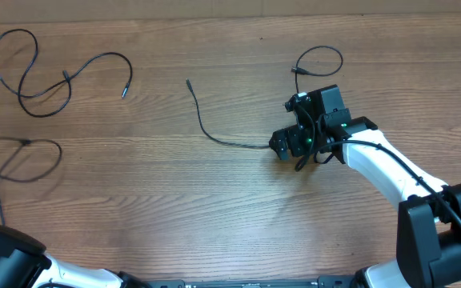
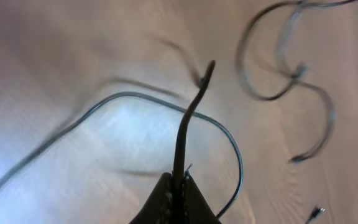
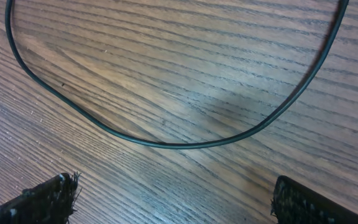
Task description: Untangle cables
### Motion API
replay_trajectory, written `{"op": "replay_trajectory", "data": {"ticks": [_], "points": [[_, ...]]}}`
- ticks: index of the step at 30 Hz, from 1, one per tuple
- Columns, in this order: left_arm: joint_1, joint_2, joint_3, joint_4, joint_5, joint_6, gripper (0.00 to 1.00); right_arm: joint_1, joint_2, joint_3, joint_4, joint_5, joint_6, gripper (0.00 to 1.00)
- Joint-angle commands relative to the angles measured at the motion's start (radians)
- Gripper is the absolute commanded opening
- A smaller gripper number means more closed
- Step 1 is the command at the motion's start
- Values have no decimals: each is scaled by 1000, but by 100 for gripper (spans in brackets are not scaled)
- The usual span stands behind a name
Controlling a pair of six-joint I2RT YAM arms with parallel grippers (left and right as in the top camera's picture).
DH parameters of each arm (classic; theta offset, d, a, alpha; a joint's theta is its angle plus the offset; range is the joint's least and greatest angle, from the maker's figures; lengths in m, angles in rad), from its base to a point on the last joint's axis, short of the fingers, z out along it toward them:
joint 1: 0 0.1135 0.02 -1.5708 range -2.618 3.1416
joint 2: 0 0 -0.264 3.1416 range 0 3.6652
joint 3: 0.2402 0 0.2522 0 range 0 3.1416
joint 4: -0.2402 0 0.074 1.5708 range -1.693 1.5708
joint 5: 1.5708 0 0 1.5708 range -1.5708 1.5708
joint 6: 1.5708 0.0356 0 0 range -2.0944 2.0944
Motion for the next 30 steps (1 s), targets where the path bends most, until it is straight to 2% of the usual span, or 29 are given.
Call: {"op": "replay_trajectory", "data": {"ticks": [1, 5, 8, 10, 13, 16, 18, 23, 26, 28, 30], "points": [[-1, -13, 16, -13, -178, -64, 4, -3, 7, 3, 4, -4, 2, 100], [-1, -9, 13, 15, -313, -63, 4, -3, 7, 3, 4, -5, 2, 100], [-1, -5, 12, 66, -321, -50, 5, -3, 7, 3, 4, -4, 2, 100], [-3, -5, 12, 118, -270, 5, 5, -3, 7, 3, 4, -4, 2, 100], [-24, -5, 12, 243, -82, 196, 4, -3, 7, 3, 4, -4, 2, 100], [-58, -5, 12, 348, 53, 275, 4, -3, 7, 3, 4, -5, 2, 100], [-90, -5, 12, 442, 85, 258, 4, -2, 7, 3, 4, -4, 2, 100], [-181, -5, 13, 754, 80, 35, 4, -3, 7, 3, 4, -4, 2, 100], [-229, -5, 17, 915, 80, -37, 4, -3, 7, 3, 4, -5, 2, 100], [-250, -5, 44, 972, 79, -55, 4, -3, 7, 3, 4, -4, 2, 100], [-253, -5, 134, 946, 61, -55, 4, -3, 7, 3, 4, -4, 2, 100]]}}
